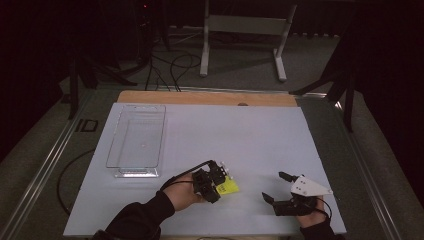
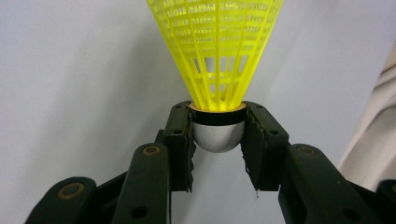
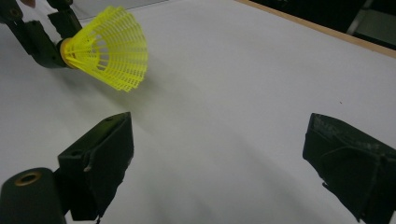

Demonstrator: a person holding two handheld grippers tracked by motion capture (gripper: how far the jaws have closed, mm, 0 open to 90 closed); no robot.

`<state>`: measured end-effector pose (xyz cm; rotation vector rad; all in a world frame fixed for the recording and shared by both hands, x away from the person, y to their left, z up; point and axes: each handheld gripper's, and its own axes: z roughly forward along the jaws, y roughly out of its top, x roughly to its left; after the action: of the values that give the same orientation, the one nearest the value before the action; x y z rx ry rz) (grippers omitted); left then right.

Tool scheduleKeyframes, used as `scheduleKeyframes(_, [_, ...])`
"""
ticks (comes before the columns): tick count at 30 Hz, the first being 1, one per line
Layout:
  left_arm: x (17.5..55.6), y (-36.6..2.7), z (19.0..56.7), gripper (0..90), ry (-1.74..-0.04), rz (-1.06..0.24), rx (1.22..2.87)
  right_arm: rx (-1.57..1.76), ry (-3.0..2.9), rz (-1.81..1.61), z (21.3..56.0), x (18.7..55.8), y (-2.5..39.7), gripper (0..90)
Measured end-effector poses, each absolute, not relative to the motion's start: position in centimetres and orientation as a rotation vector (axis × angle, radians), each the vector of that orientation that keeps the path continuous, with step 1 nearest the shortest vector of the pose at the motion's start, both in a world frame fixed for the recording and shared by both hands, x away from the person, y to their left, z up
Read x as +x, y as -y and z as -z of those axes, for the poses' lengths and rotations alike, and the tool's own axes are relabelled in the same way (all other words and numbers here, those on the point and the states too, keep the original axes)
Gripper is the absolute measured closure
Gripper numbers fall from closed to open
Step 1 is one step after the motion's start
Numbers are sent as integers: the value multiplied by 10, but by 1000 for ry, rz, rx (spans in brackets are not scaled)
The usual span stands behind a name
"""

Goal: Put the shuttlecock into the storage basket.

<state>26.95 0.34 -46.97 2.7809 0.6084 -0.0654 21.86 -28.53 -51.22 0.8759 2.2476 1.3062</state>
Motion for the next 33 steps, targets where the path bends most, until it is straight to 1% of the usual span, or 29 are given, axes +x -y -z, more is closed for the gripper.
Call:
scheduleKeyframes(10, [271,-14,460,659,-588,95,2790,876,-2250,-1305,513,219,285,90])
scheduleKeyframes(13, [272,-16,459,659,-594,86,2792,879,-2249,-1304,513,219,285,91])
scheduleKeyframes(18, [275,-22,451,659,-587,123,2774,877,-2247,-1302,513,219,286,91])
scheduleKeyframes(20, [275,-23,448,659,-584,100,2776,876,-2248,-1301,513,219,285,90])
scheduleKeyframes(31, [281,-32,433,659,-572,83,2774,881,-2247,-1303,512,219,286,91])
scheduleKeyframes(33, [281,-35,430,659,-578,59,2776,883,-2246,-1302,512,219,286,91])
